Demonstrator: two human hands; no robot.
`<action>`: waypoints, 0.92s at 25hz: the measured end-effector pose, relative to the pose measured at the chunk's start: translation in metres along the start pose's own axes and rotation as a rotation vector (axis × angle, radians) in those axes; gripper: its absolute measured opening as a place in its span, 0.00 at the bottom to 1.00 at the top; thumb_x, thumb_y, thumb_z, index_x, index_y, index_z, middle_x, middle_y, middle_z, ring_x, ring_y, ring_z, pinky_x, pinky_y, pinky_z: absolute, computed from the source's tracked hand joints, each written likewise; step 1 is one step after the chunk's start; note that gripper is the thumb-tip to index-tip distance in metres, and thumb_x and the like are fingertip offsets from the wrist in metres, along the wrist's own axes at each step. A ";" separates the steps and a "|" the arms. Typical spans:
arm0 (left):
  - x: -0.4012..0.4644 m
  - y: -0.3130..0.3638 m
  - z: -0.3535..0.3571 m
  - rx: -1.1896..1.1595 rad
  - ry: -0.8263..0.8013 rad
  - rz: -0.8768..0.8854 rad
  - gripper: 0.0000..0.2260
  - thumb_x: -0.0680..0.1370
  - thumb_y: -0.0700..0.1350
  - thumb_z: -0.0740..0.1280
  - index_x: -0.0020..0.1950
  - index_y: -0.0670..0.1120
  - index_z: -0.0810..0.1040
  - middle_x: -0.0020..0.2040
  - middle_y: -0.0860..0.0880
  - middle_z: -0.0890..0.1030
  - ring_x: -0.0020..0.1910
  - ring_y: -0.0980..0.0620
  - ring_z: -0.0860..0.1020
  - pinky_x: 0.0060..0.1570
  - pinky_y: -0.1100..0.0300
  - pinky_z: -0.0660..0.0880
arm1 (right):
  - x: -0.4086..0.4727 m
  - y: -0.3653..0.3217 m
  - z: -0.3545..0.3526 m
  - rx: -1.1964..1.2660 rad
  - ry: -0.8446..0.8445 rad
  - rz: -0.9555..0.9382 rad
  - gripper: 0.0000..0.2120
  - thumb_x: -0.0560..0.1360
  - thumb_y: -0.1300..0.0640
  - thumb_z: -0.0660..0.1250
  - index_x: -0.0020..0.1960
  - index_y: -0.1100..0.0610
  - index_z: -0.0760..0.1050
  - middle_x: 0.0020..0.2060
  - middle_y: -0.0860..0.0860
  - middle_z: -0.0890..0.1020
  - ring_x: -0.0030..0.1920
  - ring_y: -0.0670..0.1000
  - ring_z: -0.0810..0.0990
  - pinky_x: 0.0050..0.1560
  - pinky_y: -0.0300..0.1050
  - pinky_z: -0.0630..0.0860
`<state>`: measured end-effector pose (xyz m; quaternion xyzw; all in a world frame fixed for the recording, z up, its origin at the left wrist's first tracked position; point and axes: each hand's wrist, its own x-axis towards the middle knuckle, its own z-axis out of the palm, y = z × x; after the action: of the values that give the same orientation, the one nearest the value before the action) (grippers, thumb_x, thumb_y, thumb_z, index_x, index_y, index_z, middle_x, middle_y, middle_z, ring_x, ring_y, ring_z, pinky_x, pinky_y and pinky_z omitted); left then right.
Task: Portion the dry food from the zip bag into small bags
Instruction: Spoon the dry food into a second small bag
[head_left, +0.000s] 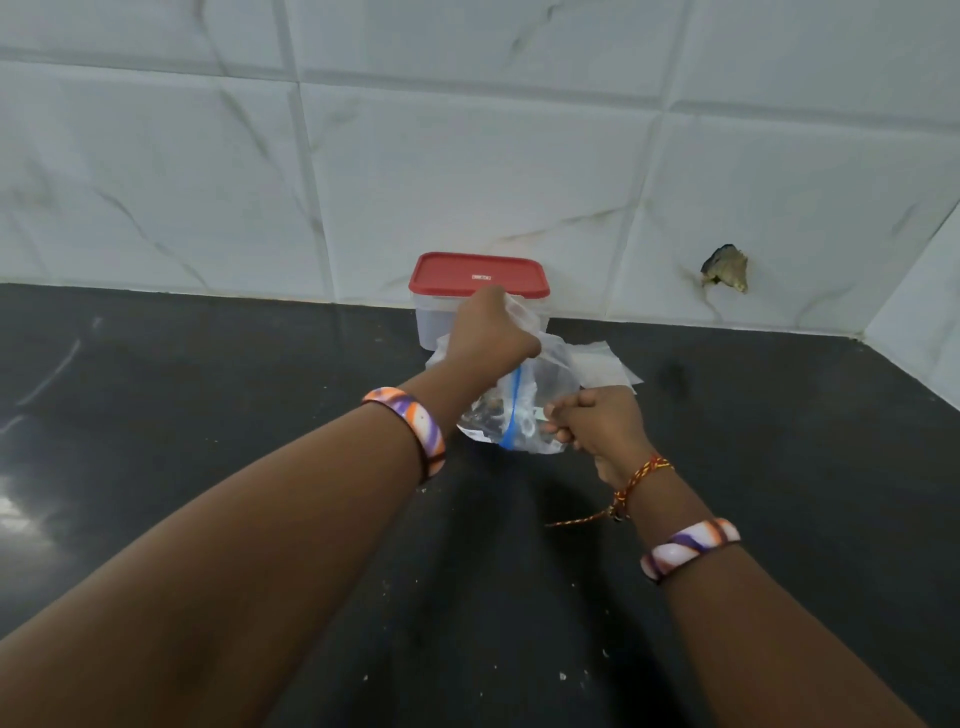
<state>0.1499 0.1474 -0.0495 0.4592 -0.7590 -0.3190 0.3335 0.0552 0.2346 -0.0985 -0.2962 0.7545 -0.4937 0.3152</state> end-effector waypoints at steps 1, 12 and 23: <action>-0.004 -0.004 -0.006 -0.016 0.012 -0.014 0.18 0.67 0.38 0.73 0.55 0.39 0.73 0.49 0.45 0.76 0.49 0.48 0.75 0.44 0.57 0.73 | -0.005 0.000 -0.003 0.012 0.013 -0.006 0.02 0.72 0.66 0.69 0.43 0.64 0.80 0.32 0.55 0.80 0.28 0.46 0.75 0.23 0.31 0.69; -0.053 -0.031 -0.045 -0.253 0.107 -0.134 0.18 0.68 0.37 0.73 0.56 0.41 0.75 0.49 0.47 0.78 0.48 0.50 0.77 0.44 0.61 0.72 | -0.053 0.006 -0.009 0.127 0.118 -0.016 0.02 0.73 0.65 0.68 0.43 0.64 0.79 0.31 0.54 0.80 0.26 0.43 0.74 0.22 0.29 0.67; -0.064 -0.043 -0.053 -0.296 0.066 -0.102 0.23 0.69 0.38 0.74 0.62 0.43 0.71 0.58 0.45 0.78 0.55 0.48 0.77 0.49 0.60 0.72 | -0.083 -0.026 -0.031 0.245 0.059 -0.022 0.05 0.72 0.65 0.69 0.38 0.60 0.79 0.21 0.49 0.81 0.19 0.40 0.71 0.20 0.28 0.64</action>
<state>0.2356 0.1804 -0.0668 0.4534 -0.6679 -0.4288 0.4057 0.0869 0.3059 -0.0496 -0.2490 0.6940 -0.5941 0.3215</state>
